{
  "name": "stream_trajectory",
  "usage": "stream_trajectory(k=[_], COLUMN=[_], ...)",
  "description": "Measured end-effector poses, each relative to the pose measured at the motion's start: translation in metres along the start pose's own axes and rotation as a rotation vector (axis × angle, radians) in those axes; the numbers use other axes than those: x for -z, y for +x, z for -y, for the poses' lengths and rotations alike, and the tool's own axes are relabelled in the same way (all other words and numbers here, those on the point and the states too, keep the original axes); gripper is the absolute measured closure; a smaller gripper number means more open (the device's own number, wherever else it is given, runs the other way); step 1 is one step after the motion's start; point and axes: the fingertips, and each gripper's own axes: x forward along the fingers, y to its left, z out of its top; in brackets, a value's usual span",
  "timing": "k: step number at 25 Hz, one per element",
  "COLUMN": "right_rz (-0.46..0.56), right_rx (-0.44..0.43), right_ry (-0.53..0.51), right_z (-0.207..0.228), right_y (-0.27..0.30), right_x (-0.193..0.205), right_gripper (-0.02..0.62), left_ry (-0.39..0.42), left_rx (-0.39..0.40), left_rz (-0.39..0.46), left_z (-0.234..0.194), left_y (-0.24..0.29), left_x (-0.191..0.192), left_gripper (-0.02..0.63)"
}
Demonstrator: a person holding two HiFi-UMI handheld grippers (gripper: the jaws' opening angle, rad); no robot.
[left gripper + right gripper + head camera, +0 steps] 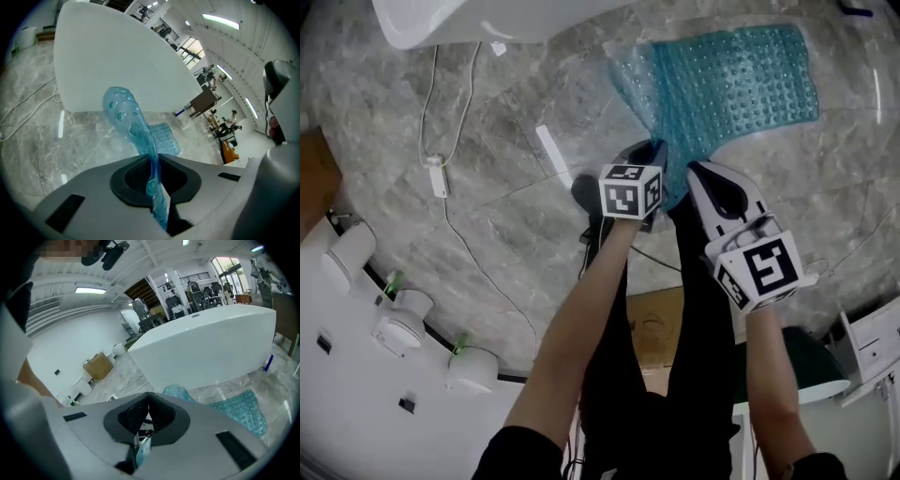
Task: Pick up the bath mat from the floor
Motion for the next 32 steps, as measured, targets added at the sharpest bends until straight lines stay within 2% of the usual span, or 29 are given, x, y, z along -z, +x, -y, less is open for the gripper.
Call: stream_trajectory(k=[3, 8, 14, 17, 25, 32], right_rz=[0.021, 0.078, 0.153, 0.198, 0.28, 0.368], right_rx=[0.034, 0.115, 0.216, 0.257, 0.299, 0.313], right_ry=[-0.027, -0.034, -0.023, -0.024, 0.011, -0.024], right_z=[0.009, 0.034, 0.06, 0.065, 0.052, 0.04], right_y=[-0.045, -0.121, -0.203, -0.245, -0.326, -0.384], right_x=[-0.031, -0.077, -0.128, -0.15, -0.179, -0.217], right_gripper=[0.581, 0.581, 0.581, 0.581, 0.581, 0.581], left_ry=[0.027, 0.128, 0.265, 0.318, 0.507, 0.599], left_rx=[0.048, 0.11, 0.176, 0.207, 0.231, 0.2], left_rz=[0.004, 0.02, 0.099, 0.128, 0.168, 0.289], left_z=[0.054, 0.149, 0.263, 0.313, 0.402, 0.443], left_y=[-0.02, -0.05, -0.089, -0.113, -0.197, -0.274], left_x=[-0.026, -0.069, -0.126, -0.143, -0.163, -0.18], left_gripper=[0.565, 0.565, 0.569, 0.571, 0.571, 0.571])
